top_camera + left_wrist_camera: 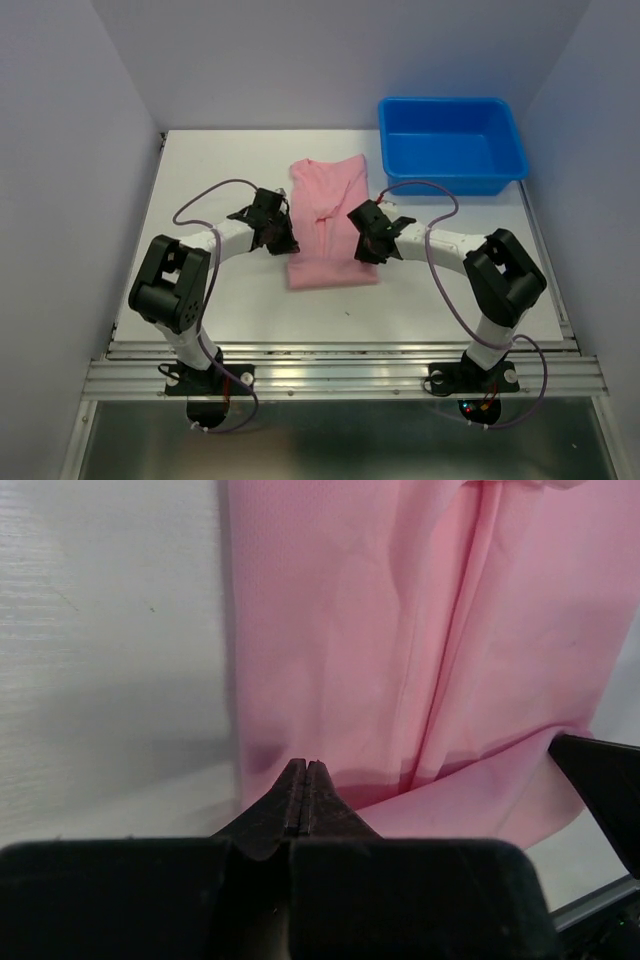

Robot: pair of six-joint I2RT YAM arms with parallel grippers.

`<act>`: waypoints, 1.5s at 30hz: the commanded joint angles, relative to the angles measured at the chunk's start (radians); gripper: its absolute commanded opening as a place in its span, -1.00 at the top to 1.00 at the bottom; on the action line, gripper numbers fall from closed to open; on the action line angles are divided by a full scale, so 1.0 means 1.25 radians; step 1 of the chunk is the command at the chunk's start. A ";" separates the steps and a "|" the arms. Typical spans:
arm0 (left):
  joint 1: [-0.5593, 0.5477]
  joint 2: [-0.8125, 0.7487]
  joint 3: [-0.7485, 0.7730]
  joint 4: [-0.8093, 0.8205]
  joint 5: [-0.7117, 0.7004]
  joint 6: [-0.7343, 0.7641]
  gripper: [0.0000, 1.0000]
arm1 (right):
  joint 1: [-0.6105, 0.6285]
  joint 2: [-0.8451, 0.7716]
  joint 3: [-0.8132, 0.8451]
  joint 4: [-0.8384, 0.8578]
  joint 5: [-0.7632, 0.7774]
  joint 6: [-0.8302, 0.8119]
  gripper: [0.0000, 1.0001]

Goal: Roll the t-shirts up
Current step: Roll the T-shirt to the center of the board.

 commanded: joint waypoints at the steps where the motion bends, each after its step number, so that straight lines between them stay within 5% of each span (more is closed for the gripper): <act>1: 0.002 0.022 0.034 0.005 0.012 0.015 1.00 | 0.000 -0.024 -0.004 -0.012 0.032 -0.006 0.99; 3: 0.002 0.036 0.038 0.004 0.015 0.015 1.00 | 0.000 -0.046 0.000 0.009 0.021 -0.043 0.93; 7: 0.002 0.059 0.052 -0.009 0.007 0.013 1.00 | 0.000 -0.061 0.024 0.014 0.031 -0.096 0.12; 11: 0.002 0.083 0.054 -0.019 0.006 0.010 1.00 | -0.008 -0.038 0.044 0.014 0.024 -0.168 -0.13; 15: 0.002 0.101 0.051 -0.019 0.011 0.008 1.00 | -0.022 -0.023 0.045 0.010 -0.023 -0.228 -0.18; 25: 0.002 0.126 0.057 -0.021 0.012 0.005 1.00 | -0.038 -0.019 0.012 0.016 -0.096 -0.223 -0.02; 38: 0.002 0.130 0.053 -0.024 0.011 0.005 1.00 | -0.038 -0.030 -0.023 0.016 -0.018 -0.168 0.00; 45: 0.002 0.130 0.052 -0.028 0.006 0.005 1.00 | -0.038 -0.050 -0.043 0.016 0.009 -0.141 0.98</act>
